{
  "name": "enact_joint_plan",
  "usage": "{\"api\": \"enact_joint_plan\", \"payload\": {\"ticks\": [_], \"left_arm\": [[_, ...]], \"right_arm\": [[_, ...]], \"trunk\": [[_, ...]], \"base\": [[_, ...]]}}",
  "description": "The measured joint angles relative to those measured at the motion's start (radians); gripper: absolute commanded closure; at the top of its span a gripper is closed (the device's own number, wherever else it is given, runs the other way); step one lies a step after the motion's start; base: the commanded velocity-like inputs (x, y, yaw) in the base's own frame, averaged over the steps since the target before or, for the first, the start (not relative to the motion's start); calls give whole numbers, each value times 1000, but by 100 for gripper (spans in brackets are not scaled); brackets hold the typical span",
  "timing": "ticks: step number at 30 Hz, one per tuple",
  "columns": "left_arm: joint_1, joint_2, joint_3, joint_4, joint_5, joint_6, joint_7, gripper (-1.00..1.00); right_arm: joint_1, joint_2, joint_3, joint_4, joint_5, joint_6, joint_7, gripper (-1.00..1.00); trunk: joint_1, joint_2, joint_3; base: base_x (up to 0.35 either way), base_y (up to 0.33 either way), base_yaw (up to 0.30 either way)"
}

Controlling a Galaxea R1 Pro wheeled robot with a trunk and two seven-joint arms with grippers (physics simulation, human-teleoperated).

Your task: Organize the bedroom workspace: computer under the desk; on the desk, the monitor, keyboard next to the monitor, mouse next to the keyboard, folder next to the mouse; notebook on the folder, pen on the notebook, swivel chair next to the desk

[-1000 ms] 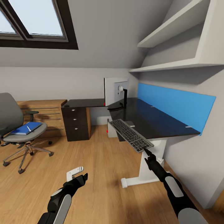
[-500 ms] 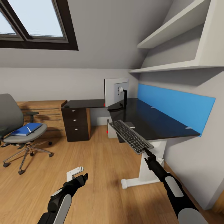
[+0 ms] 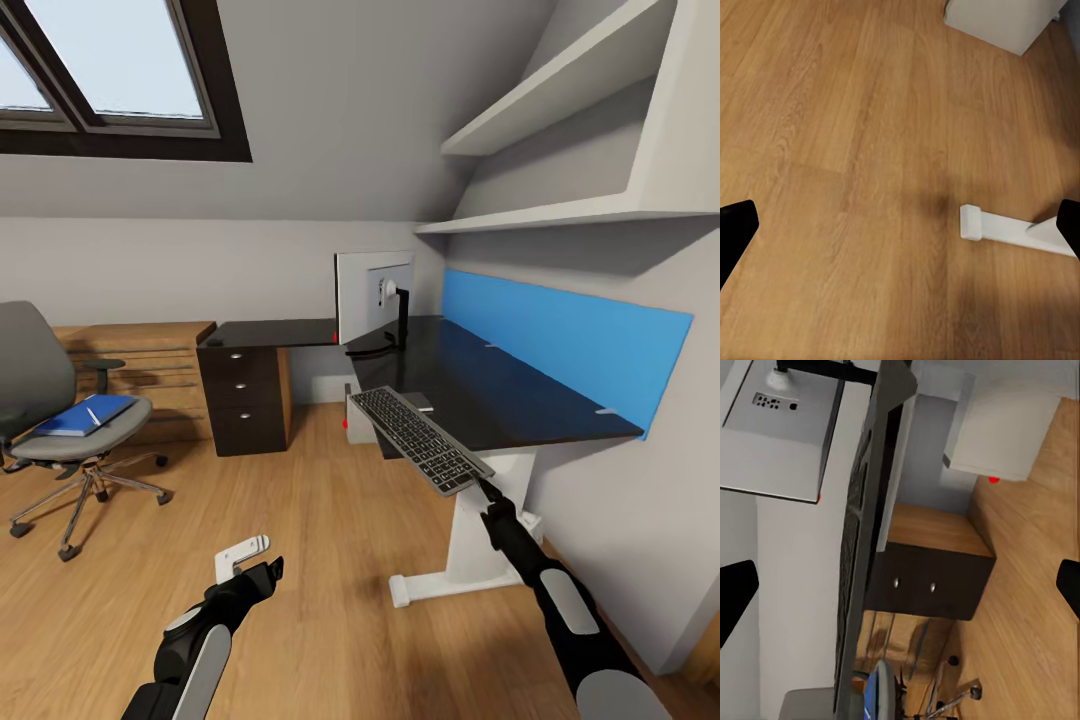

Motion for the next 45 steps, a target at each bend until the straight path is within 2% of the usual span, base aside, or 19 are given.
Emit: {"api": "enact_joint_plan", "payload": {"ticks": [15,24,31,45], "left_arm": [[0,0,0,0,0,0,0,-100],[0,0,0,0,0,0,0,-100],[0,0,0,0,0,0,0,-100],[0,0,-1,0,0,0,4,-100]], "right_arm": [[0,4,-13,0,0,-9,-39,-100],[0,30,-11,0,3,-54,-94,-100],[0,34,-9,0,1,-66,-107,-100],[0,34,-8,0,2,-67,-108,-100]], "trunk": [[0,0,0],[0,0,0],[0,0,0],[-54,98,44]], "base": [[0,0,0],[0,0,0],[0,0,0],[0,0,0]]}}
